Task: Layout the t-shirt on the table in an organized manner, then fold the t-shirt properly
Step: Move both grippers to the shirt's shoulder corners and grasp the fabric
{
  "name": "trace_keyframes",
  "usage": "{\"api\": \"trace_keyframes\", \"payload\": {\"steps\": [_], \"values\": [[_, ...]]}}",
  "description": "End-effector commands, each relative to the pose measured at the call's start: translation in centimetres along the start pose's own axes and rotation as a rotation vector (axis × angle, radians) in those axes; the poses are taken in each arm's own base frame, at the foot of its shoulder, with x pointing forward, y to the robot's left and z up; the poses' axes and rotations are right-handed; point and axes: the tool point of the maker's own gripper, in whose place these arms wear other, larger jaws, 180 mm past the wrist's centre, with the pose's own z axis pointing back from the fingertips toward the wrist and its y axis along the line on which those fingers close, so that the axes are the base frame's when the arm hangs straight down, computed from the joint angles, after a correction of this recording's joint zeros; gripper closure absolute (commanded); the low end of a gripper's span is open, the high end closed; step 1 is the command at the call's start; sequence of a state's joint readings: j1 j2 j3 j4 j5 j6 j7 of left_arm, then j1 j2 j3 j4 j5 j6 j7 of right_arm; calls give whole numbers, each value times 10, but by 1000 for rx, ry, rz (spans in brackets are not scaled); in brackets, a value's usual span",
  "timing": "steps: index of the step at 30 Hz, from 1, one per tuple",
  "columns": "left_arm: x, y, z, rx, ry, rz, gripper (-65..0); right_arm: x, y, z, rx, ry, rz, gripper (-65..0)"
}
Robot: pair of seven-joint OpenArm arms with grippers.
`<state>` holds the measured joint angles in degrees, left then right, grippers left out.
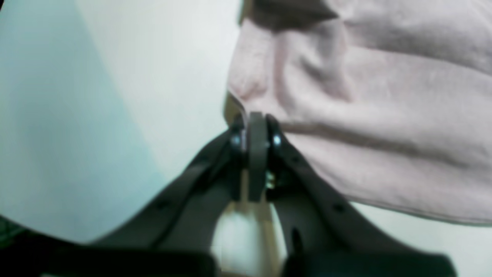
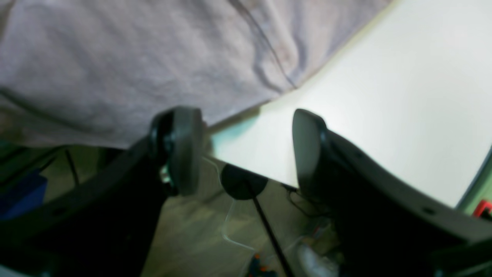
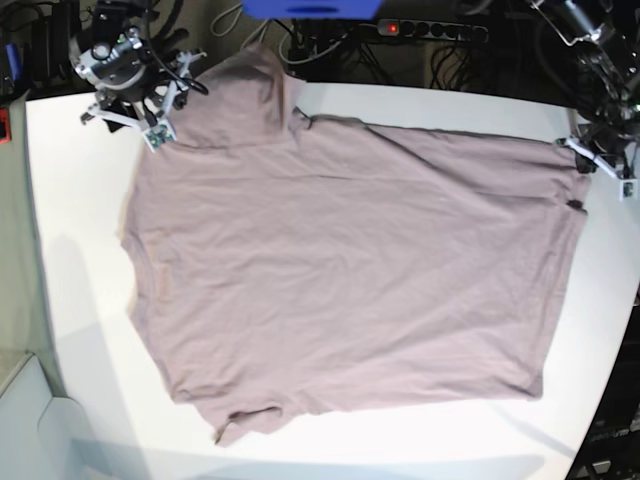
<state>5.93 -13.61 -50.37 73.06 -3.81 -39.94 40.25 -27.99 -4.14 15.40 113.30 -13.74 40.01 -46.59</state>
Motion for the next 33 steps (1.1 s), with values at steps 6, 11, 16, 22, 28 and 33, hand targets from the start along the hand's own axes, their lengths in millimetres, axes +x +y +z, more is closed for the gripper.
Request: {"api": "trace_keyframes", "payload": {"steps": [6, 11, 16, 22, 28, 33], "values": [[-17, -4, -3, 0, 90, -23, -2, 7, 21, 3, 35, -30, -57, -376], [-16, -2, -2, 3, 91, -26, -2, 7, 23, 3, 38, -31, -71, -376], [-16, -2, -2, 3, 91, -26, -2, 9, 24, 3, 43, -36, -76, -376], [-17, -1, 0, 8, 92, -32, -2, 5, 27, 1, 82, -57, -147, -376], [-16, 0, 0, 11, 89, -32, -2, -10, 39, -11, 125, -13, -167, -376], [-16, 1, 1, 13, 89, -29, -2, -25, 52, -21, 168, 32, -186, -368]]}}
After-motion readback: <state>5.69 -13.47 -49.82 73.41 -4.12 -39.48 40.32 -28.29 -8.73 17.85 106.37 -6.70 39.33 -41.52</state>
